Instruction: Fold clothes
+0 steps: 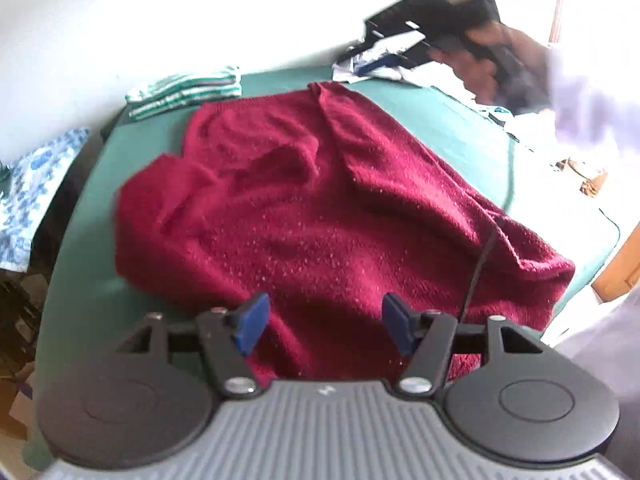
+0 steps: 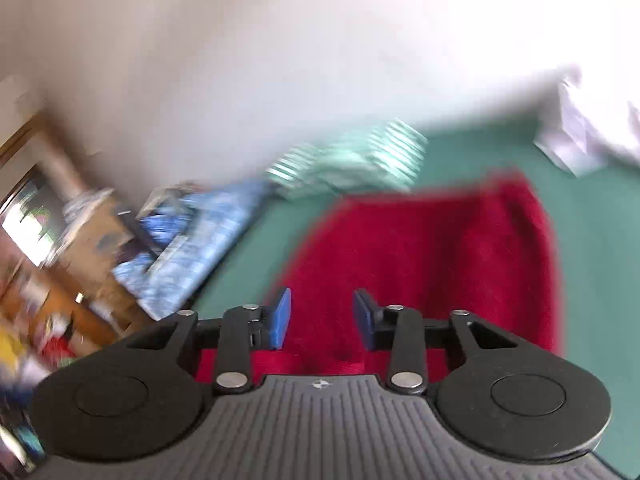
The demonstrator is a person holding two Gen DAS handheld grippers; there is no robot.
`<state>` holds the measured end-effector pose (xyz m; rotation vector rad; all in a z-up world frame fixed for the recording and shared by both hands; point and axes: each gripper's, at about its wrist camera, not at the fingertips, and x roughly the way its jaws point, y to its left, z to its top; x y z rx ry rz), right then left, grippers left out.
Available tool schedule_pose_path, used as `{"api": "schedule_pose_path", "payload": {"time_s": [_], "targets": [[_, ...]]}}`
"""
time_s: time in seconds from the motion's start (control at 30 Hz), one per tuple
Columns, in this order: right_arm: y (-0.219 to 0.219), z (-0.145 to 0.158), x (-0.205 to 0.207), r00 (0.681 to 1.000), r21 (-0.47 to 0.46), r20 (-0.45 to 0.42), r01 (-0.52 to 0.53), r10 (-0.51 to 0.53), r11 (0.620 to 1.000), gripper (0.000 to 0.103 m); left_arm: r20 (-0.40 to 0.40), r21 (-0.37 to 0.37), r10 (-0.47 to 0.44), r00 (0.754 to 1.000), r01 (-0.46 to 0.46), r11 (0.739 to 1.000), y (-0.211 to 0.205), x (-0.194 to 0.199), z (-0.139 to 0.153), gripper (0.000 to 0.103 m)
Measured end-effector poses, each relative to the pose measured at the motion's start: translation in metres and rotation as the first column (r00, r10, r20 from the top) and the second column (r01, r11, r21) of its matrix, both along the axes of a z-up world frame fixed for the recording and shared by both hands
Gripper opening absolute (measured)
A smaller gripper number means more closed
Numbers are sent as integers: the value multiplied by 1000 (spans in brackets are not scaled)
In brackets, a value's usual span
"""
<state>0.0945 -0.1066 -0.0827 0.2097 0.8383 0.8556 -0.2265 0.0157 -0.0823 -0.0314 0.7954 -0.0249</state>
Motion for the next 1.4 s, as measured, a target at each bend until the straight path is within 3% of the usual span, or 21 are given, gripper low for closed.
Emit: {"api": "schedule_pose_path", "payload": {"time_s": [0.07,0.13,0.23,0.33,0.47,0.57,0.6,0.7,0.77,0.8,0.83,0.87,0.9,0.97,1.07,1.13,1.23,1.27,1.3,1.33,1.4], "targets": [[3,-7,-17,1000,-52,-3,-18,18,998,43,-25,-3,17,1000,-17,1000,7,0,-1,71],[19,-15,-26,996,-42,-65,-56,53,998,46,-57,2,51,997,-51,999,16,2,-5,76],[70,-26,-42,987,-47,-84,-144,140,988,51,-92,12,101,991,-101,995,27,4,-12,77],[136,-28,-64,964,-290,125,-192,236,937,50,-116,33,165,980,-162,986,32,8,-23,80],[185,-53,-53,876,-484,209,-293,434,824,50,-108,43,233,967,-229,972,37,3,-32,83],[199,-55,-32,854,-489,185,-349,486,800,55,-80,15,273,959,-272,962,46,-9,-32,91],[204,-56,-28,850,-483,148,-384,506,787,62,-73,5,287,955,-288,958,50,-13,-33,92],[214,-61,-22,827,-469,44,-478,561,743,62,-98,-49,316,944,-322,946,65,-16,-42,93],[211,-59,-25,815,-478,41,-492,578,728,41,-120,-87,323,939,-334,939,73,-14,-50,92],[210,-58,-27,809,-482,40,-499,587,720,8,-111,-95,327,938,-338,936,73,-13,-51,91],[208,-55,-27,810,-462,25,-510,586,725,7,-96,-104,326,941,-335,936,72,-12,-50,86],[204,-50,-30,816,-450,44,-499,577,741,7,-86,-121,320,944,-329,937,69,-11,-48,72],[203,-43,-33,816,-444,86,-482,571,755,7,-81,-137,316,945,-324,936,67,-8,-47,38],[201,-25,-38,814,-419,182,-443,552,792,7,-70,-149,313,947,-320,935,63,-3,-37,2],[173,22,-46,794,-252,421,-361,438,898,7,19,-79,289,957,-287,955,44,0,-8,2],[143,50,-51,750,-152,574,-297,329,943,7,91,22,195,977,-198,980,17,1,12,3],[91,59,-53,645,-172,735,-123,210,977,13,84,54,36,996,-41,998,-20,9,11,6],[72,55,-49,656,-218,722,-83,218,972,20,75,56,-18,997,14,998,-32,12,9,19],[53,49,-43,681,-270,694,-52,232,961,36,66,58,-72,995,68,996,-45,16,7,38],[33,43,-37,706,-323,665,-23,244,946,52,57,59,-126,990,122,991,-57,19,5,42],[-8,25,-25,795,-394,569,40,209,918,55,13,46,-160,987,159,986,-69,26,-4,48]]}}
